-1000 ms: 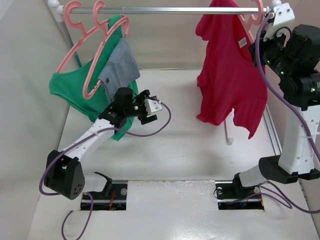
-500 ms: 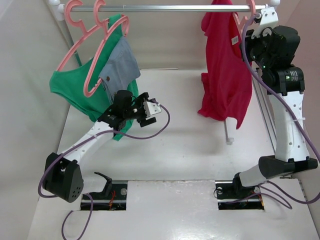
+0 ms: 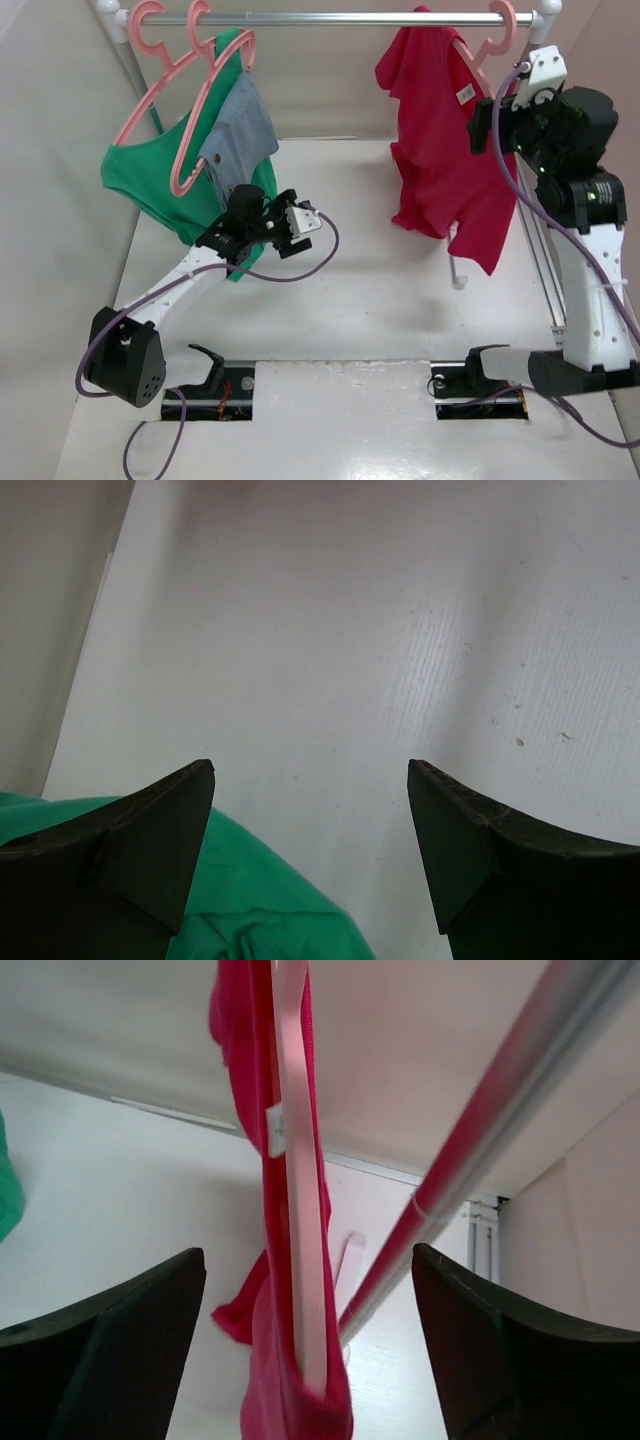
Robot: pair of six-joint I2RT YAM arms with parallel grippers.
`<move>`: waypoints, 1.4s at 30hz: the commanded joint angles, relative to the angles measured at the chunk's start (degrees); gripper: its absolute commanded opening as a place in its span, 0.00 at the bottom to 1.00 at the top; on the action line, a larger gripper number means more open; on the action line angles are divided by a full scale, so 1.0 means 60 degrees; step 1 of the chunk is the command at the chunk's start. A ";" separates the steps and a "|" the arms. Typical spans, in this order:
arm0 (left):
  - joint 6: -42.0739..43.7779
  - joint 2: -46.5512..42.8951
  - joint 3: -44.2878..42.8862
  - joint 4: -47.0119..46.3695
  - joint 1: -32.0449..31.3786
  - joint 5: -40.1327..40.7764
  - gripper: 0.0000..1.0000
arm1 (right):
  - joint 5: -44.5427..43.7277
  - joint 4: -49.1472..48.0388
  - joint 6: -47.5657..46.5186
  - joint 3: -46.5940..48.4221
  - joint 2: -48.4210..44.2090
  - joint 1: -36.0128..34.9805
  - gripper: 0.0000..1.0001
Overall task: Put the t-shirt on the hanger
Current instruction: Hang the hanger with tshirt onto the clothesline
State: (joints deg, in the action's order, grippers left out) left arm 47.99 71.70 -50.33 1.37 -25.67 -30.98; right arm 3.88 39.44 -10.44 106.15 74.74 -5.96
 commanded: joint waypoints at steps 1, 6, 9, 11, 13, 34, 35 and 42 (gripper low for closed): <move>-0.0176 -0.0290 0.0227 -0.0286 -0.0028 -0.0154 0.75 | 0.0057 -0.0172 -0.0559 -0.0185 -0.1232 0.0070 0.91; -0.0263 -0.0290 0.0331 -0.0286 -0.0028 -0.0242 0.75 | 0.0057 -0.0449 -0.1482 -0.0274 -0.2494 -0.0222 1.00; -0.0351 -0.0290 0.0433 -0.0286 -0.0116 -0.0242 0.75 | 0.0290 -0.0801 -0.1760 -0.0274 -0.3168 -0.0223 1.00; -0.0627 -0.0290 0.0667 -0.0402 -0.0116 -0.0155 0.75 | 0.1268 -0.0962 -0.1849 -0.0361 -0.3403 -0.0311 1.00; -0.1140 -0.0392 0.0872 -0.0651 -0.0116 0.0152 0.75 | 0.2336 -0.1284 -0.1849 -0.0931 -0.3609 -0.0311 1.00; -0.5566 -0.2370 0.5018 -0.3361 -0.0116 0.3801 0.75 | 0.0308 -0.3510 0.1812 -0.9474 -0.0256 -0.3535 1.00; -0.5566 -0.2457 0.5134 -0.3667 -0.0116 0.3801 0.75 | 0.0204 -0.3599 0.1900 -0.9619 -0.0095 -0.3534 1.00; -0.5464 -0.2458 0.5648 -0.4549 -0.0116 0.4036 0.76 | -0.0133 -0.3644 0.2194 -0.9474 0.1399 -0.3313 1.00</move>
State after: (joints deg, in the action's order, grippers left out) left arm 16.32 58.19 -17.30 -21.04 -26.24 -7.73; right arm 5.26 20.78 0.67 48.25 81.69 -25.56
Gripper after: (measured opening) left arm 0.760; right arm 0.994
